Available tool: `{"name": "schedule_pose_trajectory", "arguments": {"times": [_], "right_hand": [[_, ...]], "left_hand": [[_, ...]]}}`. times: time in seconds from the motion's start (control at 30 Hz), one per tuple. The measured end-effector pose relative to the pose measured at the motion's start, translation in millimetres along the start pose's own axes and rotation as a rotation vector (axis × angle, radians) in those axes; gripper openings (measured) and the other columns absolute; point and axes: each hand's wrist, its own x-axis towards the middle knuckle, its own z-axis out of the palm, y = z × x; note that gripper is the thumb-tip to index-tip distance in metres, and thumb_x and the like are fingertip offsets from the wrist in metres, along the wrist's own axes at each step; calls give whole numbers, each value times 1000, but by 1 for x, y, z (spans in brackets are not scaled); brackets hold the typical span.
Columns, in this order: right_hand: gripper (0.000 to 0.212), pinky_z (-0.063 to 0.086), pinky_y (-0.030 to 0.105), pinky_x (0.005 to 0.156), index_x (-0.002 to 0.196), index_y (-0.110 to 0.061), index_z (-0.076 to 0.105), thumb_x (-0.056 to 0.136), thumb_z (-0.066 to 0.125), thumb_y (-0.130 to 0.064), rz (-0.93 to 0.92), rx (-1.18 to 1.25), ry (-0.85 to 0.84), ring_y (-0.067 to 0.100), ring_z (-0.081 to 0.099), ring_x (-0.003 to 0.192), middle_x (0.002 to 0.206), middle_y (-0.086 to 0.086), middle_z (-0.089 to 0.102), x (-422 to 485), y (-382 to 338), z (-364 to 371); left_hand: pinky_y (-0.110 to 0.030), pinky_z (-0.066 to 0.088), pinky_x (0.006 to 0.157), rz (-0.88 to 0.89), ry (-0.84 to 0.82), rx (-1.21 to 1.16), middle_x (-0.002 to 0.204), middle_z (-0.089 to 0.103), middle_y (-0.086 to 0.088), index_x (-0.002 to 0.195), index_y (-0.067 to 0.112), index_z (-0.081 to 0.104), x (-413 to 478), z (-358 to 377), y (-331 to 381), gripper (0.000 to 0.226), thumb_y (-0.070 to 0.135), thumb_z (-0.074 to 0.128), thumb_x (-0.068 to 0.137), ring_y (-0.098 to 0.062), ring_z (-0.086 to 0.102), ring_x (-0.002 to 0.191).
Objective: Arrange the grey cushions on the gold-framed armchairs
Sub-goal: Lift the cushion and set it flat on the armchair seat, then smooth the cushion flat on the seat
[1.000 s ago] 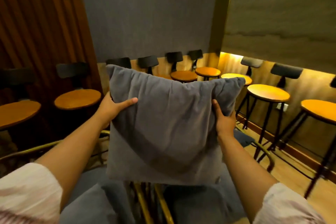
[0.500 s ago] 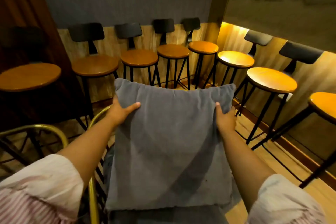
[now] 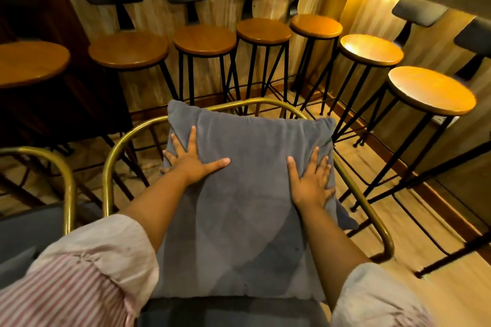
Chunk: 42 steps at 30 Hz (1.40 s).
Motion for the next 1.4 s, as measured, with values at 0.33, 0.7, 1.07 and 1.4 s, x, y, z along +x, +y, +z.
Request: {"name": "schedule_pose_trajectory", "arguments": {"times": [0.33,0.7,1.07,1.4], "right_hand": [[70,11,53,118,151,-16,13,94,33,-53,-197,-13,221,29,11,148,161,8,12,-56,-36,-25],[57,19,52,115,140,-14,41,92,42,-44,-606,88,-51,28,20,146,153,9,34,-261,-155,72],[53,34,41,109,130,-4,50,89,46,-38,-771,171,-508,34,45,128,134,20,51,-451,-231,229],[65,32,44,110,139,-7,42,86,62,-39,-458,-49,-763,39,42,131,143,23,44,-462,-212,361]], "left_hand": [[-55,22,116,184,51,3,163,-7,-9,150,41,0,-51,-39,-32,91,63,54,80,-39,10,148],[-41,37,109,190,131,-79,146,44,-13,143,13,38,-192,-128,-215,65,51,43,91,-30,43,135],[-35,30,110,-344,394,-235,147,44,-16,141,7,41,-332,-209,-516,60,43,48,93,-30,41,136],[-47,37,108,-716,454,-638,146,42,-22,145,15,34,-344,-158,-668,68,46,55,88,-41,44,131]]}}
